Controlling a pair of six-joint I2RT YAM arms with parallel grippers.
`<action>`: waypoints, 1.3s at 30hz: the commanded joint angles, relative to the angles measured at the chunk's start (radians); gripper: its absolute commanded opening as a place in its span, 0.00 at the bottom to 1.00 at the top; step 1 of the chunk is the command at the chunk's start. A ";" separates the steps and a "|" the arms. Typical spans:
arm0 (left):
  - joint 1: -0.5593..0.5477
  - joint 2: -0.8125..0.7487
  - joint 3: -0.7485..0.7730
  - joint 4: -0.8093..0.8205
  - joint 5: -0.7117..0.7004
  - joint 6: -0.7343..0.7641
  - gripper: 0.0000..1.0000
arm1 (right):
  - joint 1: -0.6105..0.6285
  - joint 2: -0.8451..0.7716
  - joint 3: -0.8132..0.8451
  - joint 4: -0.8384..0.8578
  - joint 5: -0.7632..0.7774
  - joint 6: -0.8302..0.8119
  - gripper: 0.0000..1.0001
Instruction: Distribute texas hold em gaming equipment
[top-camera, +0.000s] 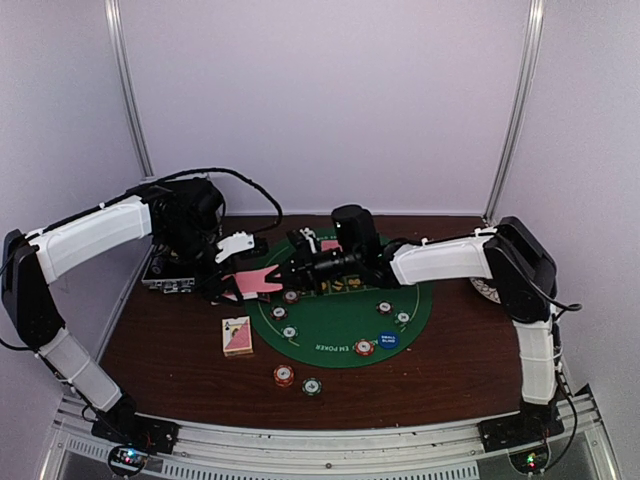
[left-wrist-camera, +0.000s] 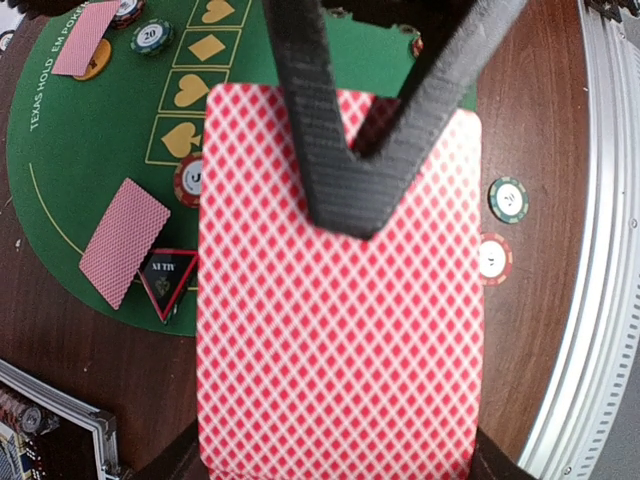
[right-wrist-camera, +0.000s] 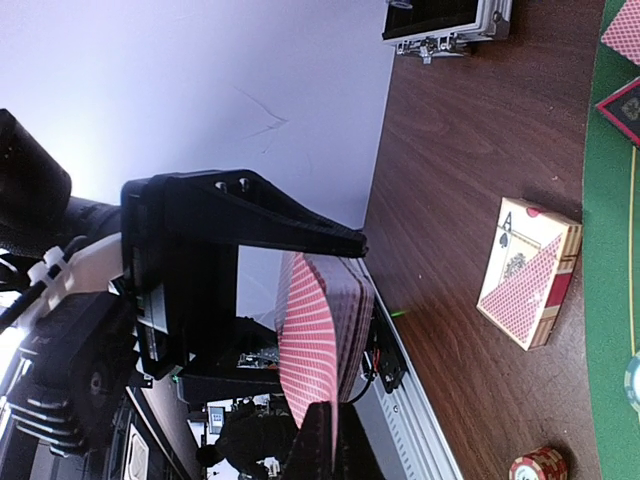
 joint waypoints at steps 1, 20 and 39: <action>0.005 -0.016 0.000 0.031 0.014 0.005 0.15 | -0.032 -0.072 -0.053 0.027 -0.007 0.020 0.00; 0.005 -0.010 0.007 0.019 0.021 0.008 0.14 | -0.232 -0.153 -0.164 -0.752 0.042 -0.613 0.00; 0.005 -0.002 0.019 0.010 0.027 0.006 0.13 | -0.233 -0.156 -0.139 -0.931 0.298 -0.787 0.21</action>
